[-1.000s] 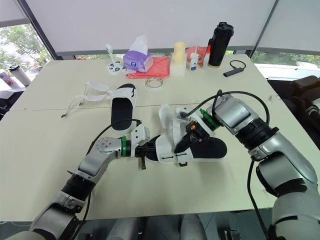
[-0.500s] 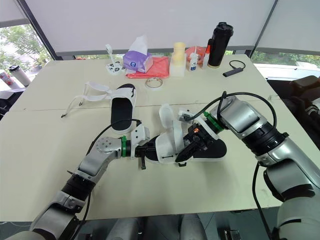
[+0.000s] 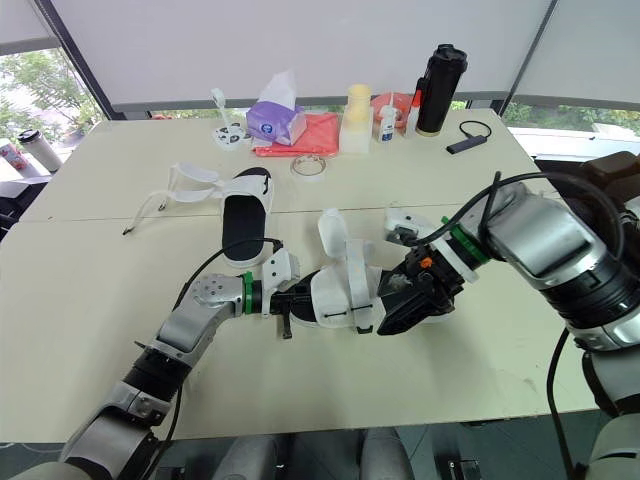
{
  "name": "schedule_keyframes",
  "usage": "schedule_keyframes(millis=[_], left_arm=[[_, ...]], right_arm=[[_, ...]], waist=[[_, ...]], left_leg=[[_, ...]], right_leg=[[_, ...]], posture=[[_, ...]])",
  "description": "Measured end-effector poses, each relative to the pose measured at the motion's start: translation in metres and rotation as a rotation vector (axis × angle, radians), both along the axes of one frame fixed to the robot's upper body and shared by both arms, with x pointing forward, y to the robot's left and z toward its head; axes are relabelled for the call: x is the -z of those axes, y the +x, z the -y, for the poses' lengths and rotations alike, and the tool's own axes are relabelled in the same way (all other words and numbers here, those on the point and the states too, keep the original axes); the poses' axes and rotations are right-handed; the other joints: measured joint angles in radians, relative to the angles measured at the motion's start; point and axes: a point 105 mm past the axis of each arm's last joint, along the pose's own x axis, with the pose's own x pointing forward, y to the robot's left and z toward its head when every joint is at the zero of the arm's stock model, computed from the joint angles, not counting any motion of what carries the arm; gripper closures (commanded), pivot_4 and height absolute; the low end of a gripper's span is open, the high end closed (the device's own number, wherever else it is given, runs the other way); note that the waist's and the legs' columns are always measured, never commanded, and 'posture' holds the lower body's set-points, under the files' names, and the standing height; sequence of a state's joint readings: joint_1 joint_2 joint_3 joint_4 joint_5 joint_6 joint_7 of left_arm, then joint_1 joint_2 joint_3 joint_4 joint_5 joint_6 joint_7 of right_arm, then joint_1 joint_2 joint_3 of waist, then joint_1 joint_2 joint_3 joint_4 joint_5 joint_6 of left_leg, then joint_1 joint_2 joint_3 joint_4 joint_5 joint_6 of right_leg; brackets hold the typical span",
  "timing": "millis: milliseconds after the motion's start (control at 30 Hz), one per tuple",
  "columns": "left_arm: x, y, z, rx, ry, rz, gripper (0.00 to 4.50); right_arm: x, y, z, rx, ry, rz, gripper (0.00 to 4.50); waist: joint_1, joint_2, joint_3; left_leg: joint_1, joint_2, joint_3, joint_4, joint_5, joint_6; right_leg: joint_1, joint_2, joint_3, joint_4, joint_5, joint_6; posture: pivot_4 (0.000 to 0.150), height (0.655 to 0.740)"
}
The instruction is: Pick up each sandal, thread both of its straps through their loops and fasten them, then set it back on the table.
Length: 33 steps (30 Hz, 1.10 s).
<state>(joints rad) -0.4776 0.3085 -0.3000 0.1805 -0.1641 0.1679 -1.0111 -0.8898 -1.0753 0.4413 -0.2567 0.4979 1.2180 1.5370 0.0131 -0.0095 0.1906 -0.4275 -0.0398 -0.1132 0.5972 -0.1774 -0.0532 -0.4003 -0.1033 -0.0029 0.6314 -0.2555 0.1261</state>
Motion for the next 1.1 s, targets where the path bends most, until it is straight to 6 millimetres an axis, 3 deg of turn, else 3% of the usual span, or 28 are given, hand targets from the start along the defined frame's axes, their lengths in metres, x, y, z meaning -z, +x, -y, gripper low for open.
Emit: schedule_keyframes(millis=[133,333,567,867,1100], left_arm=[[0.000,0.000,0.000,-0.001,0.001,0.001,4.50],[0.000,0.000,0.001,0.002,-0.003,0.001,4.50],[0.000,0.000,0.001,0.002,-0.003,0.001,4.50],[0.001,0.000,0.001,0.003,-0.001,-0.003,4.50],[0.001,0.000,0.000,0.005,0.003,-0.003,4.50]], right_arm=[[0.020,-0.009,0.003,0.058,-0.007,-0.047,0.02],[0.033,-0.008,0.001,0.195,0.045,-0.047,0.02],[0.063,-0.011,0.003,0.342,0.085,-0.114,0.02],[0.077,-0.011,-0.018,0.442,0.234,-0.133,0.02],[0.073,-0.008,-0.026,0.482,0.295,-0.130,0.02]], waist=[[-0.001,0.000,0.000],[0.001,0.000,0.000],[0.001,0.000,0.000],[-0.001,0.000,0.000],[-0.002,0.000,0.000]], left_leg=[[0.000,0.000,0.000,0.000,0.000,0.000],[0.000,0.000,0.000,0.001,0.000,0.000],[0.000,0.000,0.000,0.001,0.000,0.000],[0.001,0.000,0.000,0.002,0.000,0.000],[0.001,0.000,-0.001,0.002,0.000,0.000]], right_leg=[[0.000,0.000,0.000,0.000,0.000,0.000],[0.001,0.000,0.000,0.000,0.000,-0.001],[0.002,0.000,0.000,0.000,0.000,-0.001],[0.003,0.000,0.000,0.000,0.000,-0.001],[0.003,0.000,0.000,0.000,0.000,-0.002]], posture=[[0.150,0.7400],[0.150,0.7400],[0.150,0.7400],[0.150,0.7400],[0.150,0.7400]])
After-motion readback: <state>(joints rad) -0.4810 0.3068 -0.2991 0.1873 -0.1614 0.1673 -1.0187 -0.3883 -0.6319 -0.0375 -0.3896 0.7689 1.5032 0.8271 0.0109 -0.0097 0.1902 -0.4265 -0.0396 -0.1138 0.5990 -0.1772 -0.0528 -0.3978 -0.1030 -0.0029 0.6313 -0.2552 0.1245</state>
